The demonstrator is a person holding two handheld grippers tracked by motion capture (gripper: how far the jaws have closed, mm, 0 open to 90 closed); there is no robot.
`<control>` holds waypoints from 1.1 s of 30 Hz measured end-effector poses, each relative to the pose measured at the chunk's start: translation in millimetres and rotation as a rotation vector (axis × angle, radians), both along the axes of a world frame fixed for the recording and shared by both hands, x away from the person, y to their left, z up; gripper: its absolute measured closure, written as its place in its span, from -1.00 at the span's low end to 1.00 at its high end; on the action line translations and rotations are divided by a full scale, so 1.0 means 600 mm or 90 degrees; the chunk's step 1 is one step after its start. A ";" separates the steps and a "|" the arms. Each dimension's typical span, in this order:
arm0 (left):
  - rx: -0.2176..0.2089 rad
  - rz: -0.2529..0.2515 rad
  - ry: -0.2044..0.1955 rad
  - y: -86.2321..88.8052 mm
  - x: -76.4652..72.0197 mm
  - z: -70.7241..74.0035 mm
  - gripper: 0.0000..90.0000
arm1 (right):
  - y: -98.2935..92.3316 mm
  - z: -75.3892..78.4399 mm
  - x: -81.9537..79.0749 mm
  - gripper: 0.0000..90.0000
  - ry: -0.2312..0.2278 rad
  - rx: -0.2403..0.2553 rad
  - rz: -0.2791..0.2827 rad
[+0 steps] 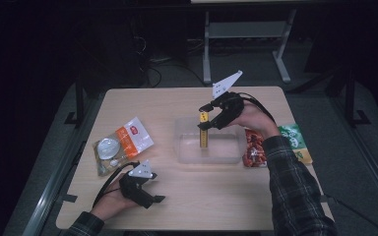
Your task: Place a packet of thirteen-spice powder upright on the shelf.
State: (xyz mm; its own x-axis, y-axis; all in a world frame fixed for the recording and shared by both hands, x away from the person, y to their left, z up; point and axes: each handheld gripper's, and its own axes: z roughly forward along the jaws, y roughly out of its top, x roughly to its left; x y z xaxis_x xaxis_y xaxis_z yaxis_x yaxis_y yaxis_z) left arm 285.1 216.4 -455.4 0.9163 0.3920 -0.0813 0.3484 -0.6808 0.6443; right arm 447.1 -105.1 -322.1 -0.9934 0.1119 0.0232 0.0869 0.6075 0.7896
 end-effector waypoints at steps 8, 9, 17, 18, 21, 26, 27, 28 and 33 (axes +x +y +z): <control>-0.005 0.005 0.002 -0.001 -0.001 -0.001 -0.71 | -0.004 -0.001 0.003 -0.31 0.002 0.003 -0.001; 0.000 0.000 0.001 0.000 0.000 0.000 -0.71 | -0.005 -0.001 0.003 -0.31 0.001 0.003 -0.001; -0.001 0.001 0.003 0.000 0.000 -0.001 -0.71 | -0.007 -0.004 0.003 -0.31 0.007 -0.003 0.002; 0.001 -0.001 0.001 0.000 0.000 0.000 -0.71 | -0.006 -0.006 0.003 -0.31 0.009 -0.005 0.003; 0.000 -0.002 0.001 0.000 0.000 0.000 -0.71 | -0.003 -0.014 0.005 -0.31 0.013 -0.010 0.006; 0.000 -0.002 0.003 0.000 0.000 -0.001 -0.71 | 0.001 -0.029 0.007 -0.31 0.019 -0.020 0.013; 0.000 -0.002 0.003 0.000 0.000 -0.001 -0.71 | 0.002 -0.033 0.008 -0.31 0.015 -0.023 0.016; 0.000 -0.002 0.003 0.000 0.000 -0.001 -0.71 | 0.002 -0.035 0.008 -0.31 0.017 -0.025 0.015; -0.003 0.000 0.005 -0.001 0.000 -0.002 -0.71 | 0.004 -0.052 0.012 -0.31 0.015 -0.045 0.015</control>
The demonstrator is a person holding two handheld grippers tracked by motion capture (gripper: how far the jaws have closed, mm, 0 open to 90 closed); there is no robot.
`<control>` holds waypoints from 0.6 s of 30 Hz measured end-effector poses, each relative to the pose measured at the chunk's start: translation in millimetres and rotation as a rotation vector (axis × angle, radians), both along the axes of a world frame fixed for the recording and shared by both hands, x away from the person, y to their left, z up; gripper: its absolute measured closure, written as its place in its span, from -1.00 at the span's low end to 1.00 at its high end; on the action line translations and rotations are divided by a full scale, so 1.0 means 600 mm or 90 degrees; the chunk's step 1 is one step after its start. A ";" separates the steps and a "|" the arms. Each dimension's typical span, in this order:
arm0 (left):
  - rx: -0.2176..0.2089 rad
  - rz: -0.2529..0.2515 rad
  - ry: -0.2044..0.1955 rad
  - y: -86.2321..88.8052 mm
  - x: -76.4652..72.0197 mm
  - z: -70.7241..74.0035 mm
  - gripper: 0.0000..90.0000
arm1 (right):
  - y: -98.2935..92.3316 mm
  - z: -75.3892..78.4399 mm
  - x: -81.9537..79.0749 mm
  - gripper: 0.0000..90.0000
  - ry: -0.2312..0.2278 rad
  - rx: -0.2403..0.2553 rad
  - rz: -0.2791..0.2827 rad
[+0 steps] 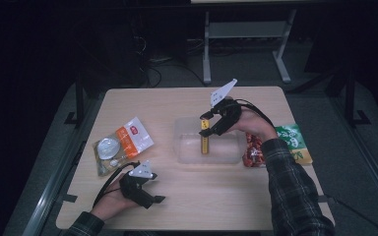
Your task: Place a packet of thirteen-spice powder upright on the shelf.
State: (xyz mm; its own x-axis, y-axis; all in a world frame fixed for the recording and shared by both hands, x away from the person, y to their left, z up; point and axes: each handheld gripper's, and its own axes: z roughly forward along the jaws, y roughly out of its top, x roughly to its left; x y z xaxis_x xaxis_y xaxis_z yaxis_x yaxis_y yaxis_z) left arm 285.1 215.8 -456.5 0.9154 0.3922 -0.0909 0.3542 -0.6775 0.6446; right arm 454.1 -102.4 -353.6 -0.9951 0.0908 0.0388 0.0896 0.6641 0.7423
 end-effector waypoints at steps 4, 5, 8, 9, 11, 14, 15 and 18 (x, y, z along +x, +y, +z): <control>0.005 -0.004 -0.002 0.000 0.001 0.001 -0.71 | 0.002 -0.010 0.001 -0.31 0.004 -0.007 0.002; 0.006 -0.004 -0.003 0.000 0.001 0.001 -0.71 | 0.002 -0.013 0.003 -0.31 0.000 -0.010 0.007; 0.005 -0.004 -0.001 0.000 0.001 0.000 -0.71 | 0.004 -0.020 0.004 -0.32 0.005 -0.013 0.007; 0.004 -0.004 0.001 0.000 0.001 0.000 -0.71 | 0.005 -0.022 0.003 -0.32 0.005 -0.016 0.007; 0.005 -0.005 0.004 0.000 0.001 0.000 -0.71 | 0.006 -0.024 0.003 -0.32 0.008 -0.021 0.005; -0.004 0.000 0.006 -0.003 0.000 -0.002 -0.71 | 0.007 -0.030 0.002 -0.34 0.009 -0.034 0.002; -0.003 -0.002 0.006 -0.003 0.001 -0.002 -0.71 | 0.007 -0.029 0.000 -0.34 0.011 -0.036 -0.001; -0.001 -0.004 0.007 -0.002 0.001 -0.003 -0.71 | 0.003 -0.024 -0.002 -0.41 0.012 -0.028 -0.007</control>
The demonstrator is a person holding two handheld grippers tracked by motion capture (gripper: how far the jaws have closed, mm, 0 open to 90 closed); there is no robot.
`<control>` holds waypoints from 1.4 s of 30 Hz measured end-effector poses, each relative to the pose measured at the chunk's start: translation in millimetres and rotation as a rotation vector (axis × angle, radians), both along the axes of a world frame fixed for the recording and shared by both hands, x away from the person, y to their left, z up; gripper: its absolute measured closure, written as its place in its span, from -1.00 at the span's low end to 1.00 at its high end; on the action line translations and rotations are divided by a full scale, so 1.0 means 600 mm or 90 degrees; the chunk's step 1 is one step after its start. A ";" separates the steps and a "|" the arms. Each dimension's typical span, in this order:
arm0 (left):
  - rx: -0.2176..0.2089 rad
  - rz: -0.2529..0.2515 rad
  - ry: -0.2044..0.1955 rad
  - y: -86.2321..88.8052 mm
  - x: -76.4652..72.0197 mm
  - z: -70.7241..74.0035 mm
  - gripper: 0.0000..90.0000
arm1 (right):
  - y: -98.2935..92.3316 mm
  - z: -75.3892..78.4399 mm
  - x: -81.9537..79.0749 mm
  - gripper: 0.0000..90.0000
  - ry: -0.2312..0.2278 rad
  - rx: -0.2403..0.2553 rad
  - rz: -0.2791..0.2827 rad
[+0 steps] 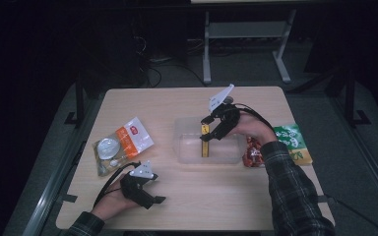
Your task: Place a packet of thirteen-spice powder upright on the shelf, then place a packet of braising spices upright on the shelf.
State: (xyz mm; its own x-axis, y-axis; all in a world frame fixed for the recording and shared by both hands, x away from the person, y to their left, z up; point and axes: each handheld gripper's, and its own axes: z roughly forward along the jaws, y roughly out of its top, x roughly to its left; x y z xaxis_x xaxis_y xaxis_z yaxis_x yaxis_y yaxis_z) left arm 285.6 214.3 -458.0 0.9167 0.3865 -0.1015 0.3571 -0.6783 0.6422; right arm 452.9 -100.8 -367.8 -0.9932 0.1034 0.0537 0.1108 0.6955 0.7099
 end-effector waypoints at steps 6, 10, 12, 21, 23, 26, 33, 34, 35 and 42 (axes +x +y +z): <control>-0.003 0.006 0.001 0.002 -0.001 0.002 -0.71 | -0.016 0.023 -0.018 -0.58 -0.018 0.022 -0.050; 0.002 0.006 0.005 0.003 0.000 0.001 -0.70 | -0.033 0.030 -0.037 -0.59 -0.028 0.030 -0.082; 0.004 0.007 0.005 0.002 -0.001 0.001 -0.70 | -0.044 0.036 -0.050 -0.60 -0.033 0.040 -0.110; 0.000 0.009 0.003 0.004 0.000 0.002 -0.70 | -0.071 0.045 -0.112 -0.58 -0.069 0.045 -0.176; 0.000 0.009 0.002 0.004 0.000 0.002 -0.70 | -0.073 0.047 -0.124 -0.61 -0.060 0.045 -0.183; -0.007 0.012 0.003 0.003 0.000 0.002 -0.70 | -0.076 0.048 -0.148 -0.57 -0.080 0.057 -0.186; -0.011 0.013 0.008 0.004 -0.001 0.002 -0.70 | -0.079 0.024 -0.204 -0.58 -0.074 0.066 -0.194; -0.012 0.016 0.013 0.003 -0.001 0.001 -0.70 | -0.078 0.017 -0.211 -0.58 -0.069 0.070 -0.192; -0.012 0.016 0.014 0.003 -0.001 0.000 -0.70 | -0.076 0.011 -0.218 -0.58 -0.063 0.069 -0.192; -0.013 0.014 0.014 0.001 0.002 -0.001 -0.70 | -0.063 -0.033 -0.246 -0.59 -0.035 0.061 -0.181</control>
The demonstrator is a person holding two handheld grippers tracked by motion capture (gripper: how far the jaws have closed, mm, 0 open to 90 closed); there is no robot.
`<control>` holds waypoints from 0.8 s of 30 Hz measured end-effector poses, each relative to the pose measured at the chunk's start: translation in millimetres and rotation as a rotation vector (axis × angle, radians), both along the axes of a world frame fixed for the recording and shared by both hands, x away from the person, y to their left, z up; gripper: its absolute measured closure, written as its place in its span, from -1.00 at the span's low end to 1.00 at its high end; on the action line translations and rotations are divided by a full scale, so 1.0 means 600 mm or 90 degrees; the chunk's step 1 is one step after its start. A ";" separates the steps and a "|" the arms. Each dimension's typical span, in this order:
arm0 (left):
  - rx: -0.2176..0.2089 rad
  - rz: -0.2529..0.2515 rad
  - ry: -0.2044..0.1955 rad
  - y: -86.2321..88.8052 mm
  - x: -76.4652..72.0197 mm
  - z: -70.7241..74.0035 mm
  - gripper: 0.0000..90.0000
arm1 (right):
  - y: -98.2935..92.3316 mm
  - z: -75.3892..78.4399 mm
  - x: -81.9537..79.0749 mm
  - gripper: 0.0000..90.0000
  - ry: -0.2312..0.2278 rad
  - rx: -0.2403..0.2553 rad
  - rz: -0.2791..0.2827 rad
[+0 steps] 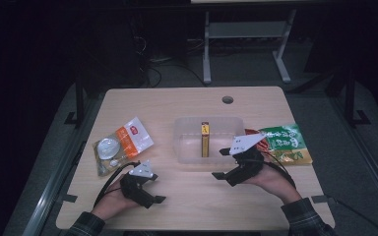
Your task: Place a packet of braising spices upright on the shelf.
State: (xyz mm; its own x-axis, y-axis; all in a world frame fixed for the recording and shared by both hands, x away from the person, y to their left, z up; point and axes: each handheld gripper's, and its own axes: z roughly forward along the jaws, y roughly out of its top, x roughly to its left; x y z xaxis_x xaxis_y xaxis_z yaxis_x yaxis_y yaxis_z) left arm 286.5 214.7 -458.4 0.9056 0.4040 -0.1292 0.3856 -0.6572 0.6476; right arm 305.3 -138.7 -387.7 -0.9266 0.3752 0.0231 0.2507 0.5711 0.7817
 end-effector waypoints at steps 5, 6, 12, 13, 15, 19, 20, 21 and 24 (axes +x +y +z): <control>0.001 -0.003 -0.002 -0.002 0.000 0.000 -0.70 | 0.000 -0.030 -0.018 -0.59 0.016 0.003 -0.016; 0.001 -0.005 -0.003 -0.002 0.000 0.000 -0.70 | -0.001 -0.038 -0.022 -0.59 0.019 -0.003 -0.023; 0.000 -0.005 -0.010 -0.001 0.001 0.005 -0.70 | -0.006 -0.085 -0.040 -0.59 0.058 -0.015 -0.045; -0.001 -0.003 -0.012 -0.001 0.002 0.007 -0.70 | -0.007 -0.089 -0.043 -0.59 0.058 -0.020 -0.046; -0.007 0.003 -0.017 0.000 0.006 0.010 -0.69 | -0.008 -0.098 -0.053 -0.61 0.056 -0.026 -0.053; -0.014 0.016 -0.022 0.009 0.014 0.022 -0.69 | -0.017 -0.105 -0.070 -0.63 0.059 -0.028 -0.070; -0.016 0.020 -0.023 0.012 0.016 0.023 -0.69 | -0.022 -0.107 -0.074 -0.63 0.057 -0.031 -0.077; -0.015 0.022 -0.026 0.015 0.017 0.025 -0.69 | -0.027 -0.108 -0.079 -0.63 0.063 -0.034 -0.085; -0.010 0.027 -0.027 0.022 0.021 0.027 -0.69 | -0.042 -0.111 -0.091 -0.63 0.060 -0.034 -0.100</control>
